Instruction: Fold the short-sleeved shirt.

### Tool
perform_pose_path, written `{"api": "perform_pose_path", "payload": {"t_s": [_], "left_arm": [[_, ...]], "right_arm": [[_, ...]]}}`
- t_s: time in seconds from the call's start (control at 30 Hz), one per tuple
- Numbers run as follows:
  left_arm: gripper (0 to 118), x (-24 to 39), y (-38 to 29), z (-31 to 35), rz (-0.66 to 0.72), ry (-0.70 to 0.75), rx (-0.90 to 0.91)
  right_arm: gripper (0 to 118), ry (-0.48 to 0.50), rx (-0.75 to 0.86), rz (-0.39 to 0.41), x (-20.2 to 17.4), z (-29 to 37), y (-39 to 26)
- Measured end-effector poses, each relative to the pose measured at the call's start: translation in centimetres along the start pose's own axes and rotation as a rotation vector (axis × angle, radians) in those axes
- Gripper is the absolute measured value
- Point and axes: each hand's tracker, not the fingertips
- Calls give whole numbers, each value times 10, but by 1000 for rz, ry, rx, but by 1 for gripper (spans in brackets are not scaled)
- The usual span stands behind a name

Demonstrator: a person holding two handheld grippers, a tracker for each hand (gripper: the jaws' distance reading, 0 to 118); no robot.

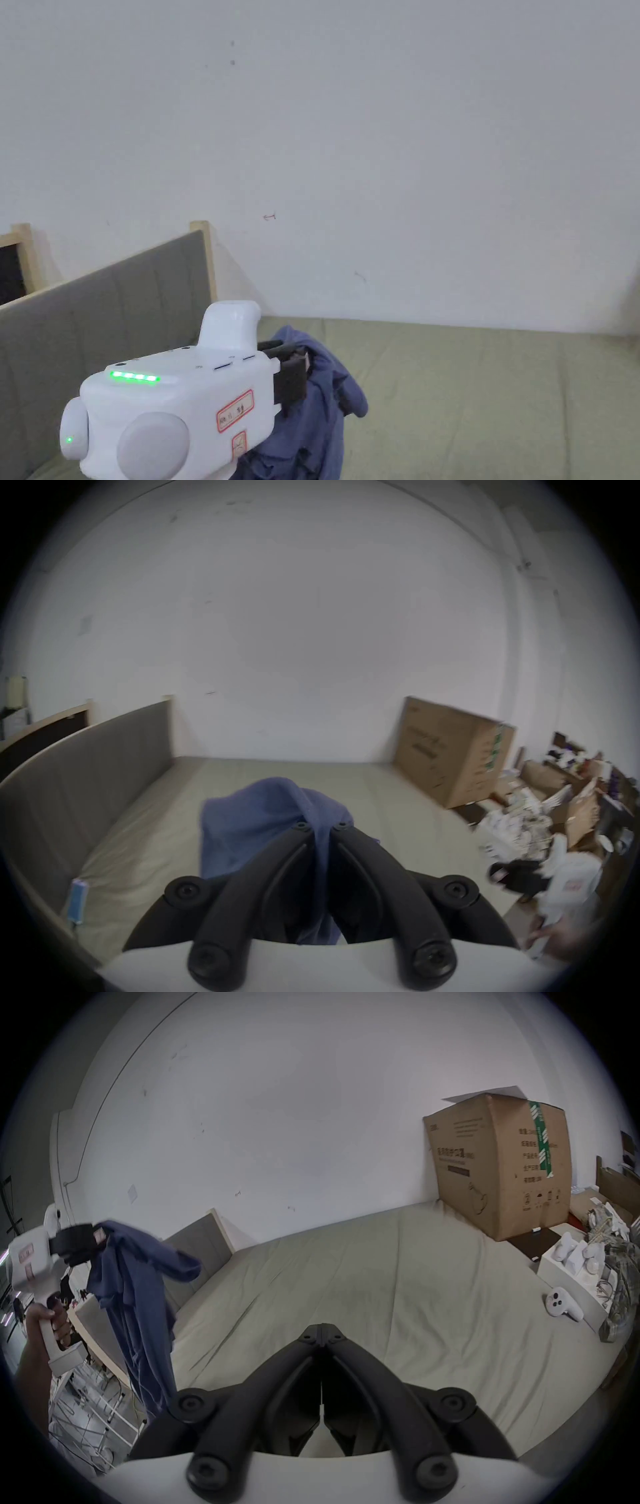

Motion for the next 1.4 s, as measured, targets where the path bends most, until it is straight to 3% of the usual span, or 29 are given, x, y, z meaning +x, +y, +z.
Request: {"api": "perform_pose_path", "payload": {"t_s": [0.13,0.27,0.37,0.43,0.57,0.63,0.67,0.7,0.73,0.83,0.9,1.0,1.1,1.17,1.2,1.23,1.27,1.3,1.33,1.37,1.4], "left_arm": [[3,73,5,-40,12,-202,-20],[3,144,-16,-89,-91,-281,-84],[3,176,-46,-130,-62,-362,-203],[3,185,-78,-164,-37,-342,-366],[3,170,-186,-226,141,-230,-913],[8,152,-233,-231,218,-175,-1010],[25,144,-245,-231,224,-141,-1011],[72,135,-257,-227,239,-98,-1012],[103,126,-266,-226,282,-68,-997],[110,102,-252,-214,454,-100,-1002],[106,89,-233,-205,521,-109,-956],[106,69,-185,-176,512,-97,-777],[106,52,-140,-121,500,-79,-473],[97,45,-124,-71,470,-35,-231],[80,42,-120,-50,435,-16,-143],[56,43,-125,-27,352,25,-52],[21,46,-127,-7,227,88,9],[0,50,-133,7,111,164,53],[0,59,-143,22,-7,264,115],[0,59,-152,34,-28,308,148],[0,57,-159,44,5,252,163]], "right_arm": [[0,-19,33,-17,18,17,8],[0,-75,65,-19,39,32,9],[0,-117,53,-29,59,35,6],[0,-142,41,-58,72,35,3],[0,-172,-10,-99,92,28,-8],[0,-187,-43,-108,99,23,-15],[0,-189,-51,-112,101,21,-18],[0,-186,-57,-117,103,20,-21],[0,-184,-64,-120,105,17,-25],[0,-188,-86,-107,102,10,-26],[0,-180,-88,-101,98,8,-22],[0,-155,-59,-78,85,10,-7],[0,-140,12,-11,67,19,8],[0,-141,83,34,54,29,14],[0,-142,127,52,48,34,13],[0,-158,196,74,42,40,10],[0,-205,289,94,37,48,3],[0,-226,370,109,34,53,-5],[0,-240,421,118,34,56,-12],[0,-283,404,109,32,57,-14],[0,-311,393,90,31,57,-17]]}}
